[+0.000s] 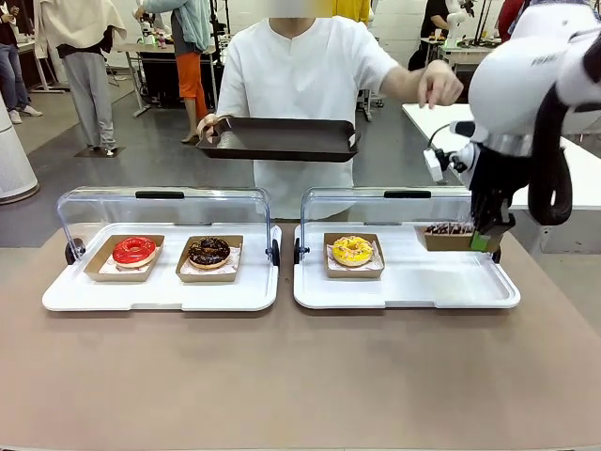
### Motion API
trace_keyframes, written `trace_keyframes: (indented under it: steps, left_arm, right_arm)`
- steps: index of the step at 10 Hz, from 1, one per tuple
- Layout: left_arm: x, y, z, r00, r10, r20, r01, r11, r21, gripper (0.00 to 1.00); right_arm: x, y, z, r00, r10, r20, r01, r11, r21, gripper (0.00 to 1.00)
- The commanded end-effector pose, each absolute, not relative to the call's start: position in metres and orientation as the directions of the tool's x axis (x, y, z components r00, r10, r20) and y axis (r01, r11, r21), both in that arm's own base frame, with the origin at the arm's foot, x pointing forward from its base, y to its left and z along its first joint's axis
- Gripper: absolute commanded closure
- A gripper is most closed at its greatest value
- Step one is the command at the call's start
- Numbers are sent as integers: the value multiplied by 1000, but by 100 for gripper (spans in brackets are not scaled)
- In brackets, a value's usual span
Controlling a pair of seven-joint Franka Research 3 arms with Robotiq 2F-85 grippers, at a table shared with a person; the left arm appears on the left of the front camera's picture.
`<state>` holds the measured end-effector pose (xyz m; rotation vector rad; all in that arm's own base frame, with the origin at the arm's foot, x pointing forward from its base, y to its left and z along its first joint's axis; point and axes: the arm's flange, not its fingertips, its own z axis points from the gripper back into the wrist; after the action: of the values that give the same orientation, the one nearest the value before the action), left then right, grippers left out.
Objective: Provide the desired donut to the person.
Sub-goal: Pick up and lift the Paper togo box containing the Donut pointed at by the person.
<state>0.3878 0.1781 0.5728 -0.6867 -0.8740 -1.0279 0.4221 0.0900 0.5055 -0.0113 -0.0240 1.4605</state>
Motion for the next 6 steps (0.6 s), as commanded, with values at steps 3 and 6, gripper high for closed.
trace_keyframes:
  steps: [3, 6]
  left_arm:
    - [387, 178, 574, 248, -430, 868, 926, 367, -83, 0]
    - [387, 178, 574, 248, -430, 868, 926, 367, -83, 0]
  right_arm:
    - [400, 105, 593, 165, 986, -31, -982, 161, -96, 100]
    - [412, 112, 629, 148, 989, -21, -985, 146, -91, 100]
